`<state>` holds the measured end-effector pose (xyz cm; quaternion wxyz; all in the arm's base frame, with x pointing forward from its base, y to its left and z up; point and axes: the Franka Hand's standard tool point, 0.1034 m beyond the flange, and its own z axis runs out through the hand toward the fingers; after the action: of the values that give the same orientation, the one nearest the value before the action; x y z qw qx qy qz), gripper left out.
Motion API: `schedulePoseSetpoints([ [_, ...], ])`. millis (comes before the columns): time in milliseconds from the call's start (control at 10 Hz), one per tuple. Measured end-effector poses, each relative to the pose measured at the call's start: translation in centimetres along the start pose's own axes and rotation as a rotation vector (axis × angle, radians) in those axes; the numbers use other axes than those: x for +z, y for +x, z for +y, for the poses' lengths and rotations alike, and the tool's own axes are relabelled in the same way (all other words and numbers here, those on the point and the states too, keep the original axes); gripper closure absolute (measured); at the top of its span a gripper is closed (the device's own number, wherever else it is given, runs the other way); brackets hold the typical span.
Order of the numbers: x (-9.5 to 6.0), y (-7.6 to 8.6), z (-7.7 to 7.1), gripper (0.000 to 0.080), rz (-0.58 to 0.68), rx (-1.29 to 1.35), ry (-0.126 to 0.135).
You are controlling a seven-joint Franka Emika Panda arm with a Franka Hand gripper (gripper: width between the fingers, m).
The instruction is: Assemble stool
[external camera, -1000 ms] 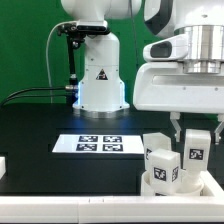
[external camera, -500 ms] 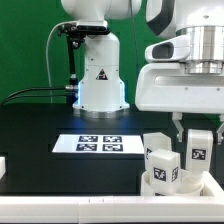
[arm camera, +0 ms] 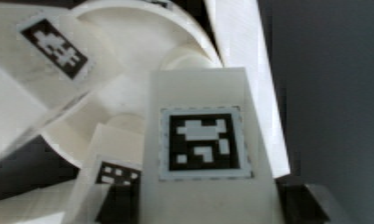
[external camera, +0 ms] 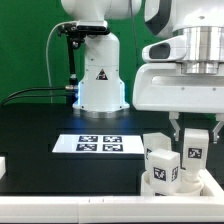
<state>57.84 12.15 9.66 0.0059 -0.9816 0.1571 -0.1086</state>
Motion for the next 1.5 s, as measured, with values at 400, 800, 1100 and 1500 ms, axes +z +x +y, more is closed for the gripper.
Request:
schedulePoseSetpoints([
  [400, 0.1, 0.4, -0.2, 0.0465, 0.014, -0.001, 0.006],
  [800, 1.0, 0.2, 0.1, 0.0465, 0.004, -0.006, -0.005],
  [1100, 1.4, 0.0, -0.1, 0.0465, 0.015, -0.009, -0.004],
  [1500, 1.4, 0.1, -0.1, 0.0371, 0.023, -0.012, -0.001],
])
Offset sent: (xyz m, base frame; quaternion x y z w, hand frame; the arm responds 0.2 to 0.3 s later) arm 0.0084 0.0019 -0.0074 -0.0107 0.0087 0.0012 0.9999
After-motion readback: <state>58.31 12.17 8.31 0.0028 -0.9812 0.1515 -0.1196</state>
